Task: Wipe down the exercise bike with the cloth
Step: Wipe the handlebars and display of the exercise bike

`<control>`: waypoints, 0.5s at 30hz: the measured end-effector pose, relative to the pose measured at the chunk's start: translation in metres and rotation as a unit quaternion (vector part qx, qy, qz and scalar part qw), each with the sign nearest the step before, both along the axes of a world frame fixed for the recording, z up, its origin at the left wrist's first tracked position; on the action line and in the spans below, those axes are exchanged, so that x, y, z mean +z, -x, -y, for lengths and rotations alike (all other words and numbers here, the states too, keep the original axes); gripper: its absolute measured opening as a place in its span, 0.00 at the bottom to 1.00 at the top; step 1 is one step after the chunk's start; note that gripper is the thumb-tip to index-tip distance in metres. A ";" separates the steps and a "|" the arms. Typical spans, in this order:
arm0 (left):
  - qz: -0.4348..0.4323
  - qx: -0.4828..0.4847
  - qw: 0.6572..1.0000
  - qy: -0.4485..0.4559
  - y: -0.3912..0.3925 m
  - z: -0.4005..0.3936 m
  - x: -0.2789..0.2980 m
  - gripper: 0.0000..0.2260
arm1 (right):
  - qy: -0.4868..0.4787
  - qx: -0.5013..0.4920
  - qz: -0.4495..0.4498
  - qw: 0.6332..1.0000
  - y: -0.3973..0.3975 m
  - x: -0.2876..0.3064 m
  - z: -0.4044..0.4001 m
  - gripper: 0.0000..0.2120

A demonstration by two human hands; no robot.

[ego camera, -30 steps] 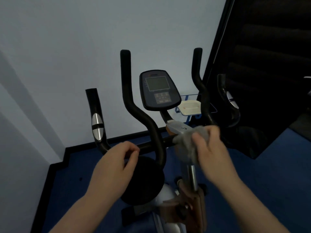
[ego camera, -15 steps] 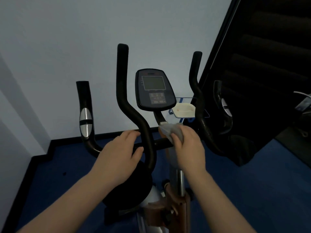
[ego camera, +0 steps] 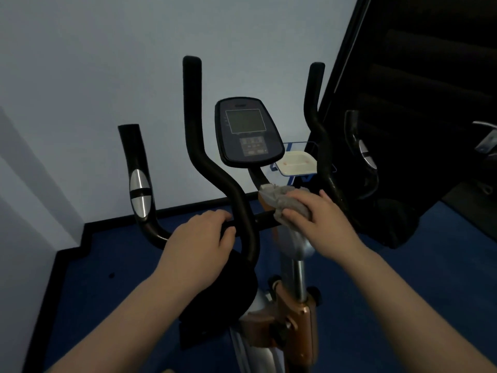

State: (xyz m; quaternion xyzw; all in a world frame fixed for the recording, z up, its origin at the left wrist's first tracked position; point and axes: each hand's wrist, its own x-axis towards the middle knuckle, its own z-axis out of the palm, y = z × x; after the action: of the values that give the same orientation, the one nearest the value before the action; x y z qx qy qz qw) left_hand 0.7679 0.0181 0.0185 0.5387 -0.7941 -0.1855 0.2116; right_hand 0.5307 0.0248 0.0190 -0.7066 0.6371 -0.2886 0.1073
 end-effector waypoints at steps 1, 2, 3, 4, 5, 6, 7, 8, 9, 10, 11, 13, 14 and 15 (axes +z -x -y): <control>0.006 -0.002 1.000 0.001 0.000 0.000 0.000 0.16 | 0.017 -0.002 -0.014 1.000 -0.009 -0.003 0.002 0.11; 0.010 -0.004 1.000 0.000 0.001 0.000 0.000 0.15 | 0.029 0.005 -0.037 0.999 -0.019 -0.006 0.004 0.12; 0.010 -0.006 1.000 -0.002 0.001 0.000 0.000 0.15 | 0.037 0.024 -0.065 0.997 -0.028 -0.010 0.005 0.12; 0.010 -0.005 1.000 -0.005 0.002 -0.001 0.000 0.15 | 0.034 0.053 -0.087 0.994 -0.032 -0.014 0.007 0.11; 0.008 -0.005 1.000 -0.007 0.002 -0.001 0.000 0.15 | 0.023 0.085 -0.104 0.991 -0.030 -0.014 0.007 0.11; 0.008 -0.006 1.000 -0.006 0.002 -0.002 0.000 0.15 | 0.009 0.113 -0.123 0.986 -0.022 -0.011 0.007 0.12; 0.009 -0.007 1.000 -0.006 0.002 -0.002 0.000 0.15 | -0.003 0.134 -0.147 0.980 -0.013 -0.008 0.009 0.14; 0.009 -0.008 1.000 -0.007 0.002 -0.002 0.000 0.15 | -0.008 0.142 -0.166 0.976 -0.004 -0.005 0.011 0.15; 0.010 -0.009 1.000 -0.007 0.001 -0.001 0.000 0.15 | -0.010 0.136 -0.171 0.976 0.000 -0.003 0.014 0.15; 0.011 -0.009 1.000 -0.007 0.000 0.000 0.000 0.15 | -0.009 0.119 -0.160 0.980 -0.003 -0.003 0.016 0.15; 0.010 -0.008 1.000 -0.007 0.000 0.000 0.000 0.15 | -0.002 0.097 -0.140 0.985 -0.013 -0.004 0.018 0.13; 0.008 -0.007 1.000 -0.007 0.000 0.000 0.000 0.15 | 0.015 0.047 -0.124 0.991 -0.033 -0.012 0.019 0.12; 0.006 -0.008 1.000 -0.008 0.000 -0.001 0.000 0.15 | 0.020 0.039 -0.132 0.990 -0.038 -0.015 0.018 0.13; 0.005 -0.009 1.000 -0.010 0.000 -0.001 0.000 0.15 | 0.019 0.049 -0.143 0.988 -0.037 -0.016 0.016 0.14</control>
State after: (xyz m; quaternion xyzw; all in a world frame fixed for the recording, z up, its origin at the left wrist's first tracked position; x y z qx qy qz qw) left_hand 0.7680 0.0194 0.0181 0.5344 -0.7981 -0.1928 0.2007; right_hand 0.5677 0.0087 0.0028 -0.7730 0.6049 -0.1906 0.0157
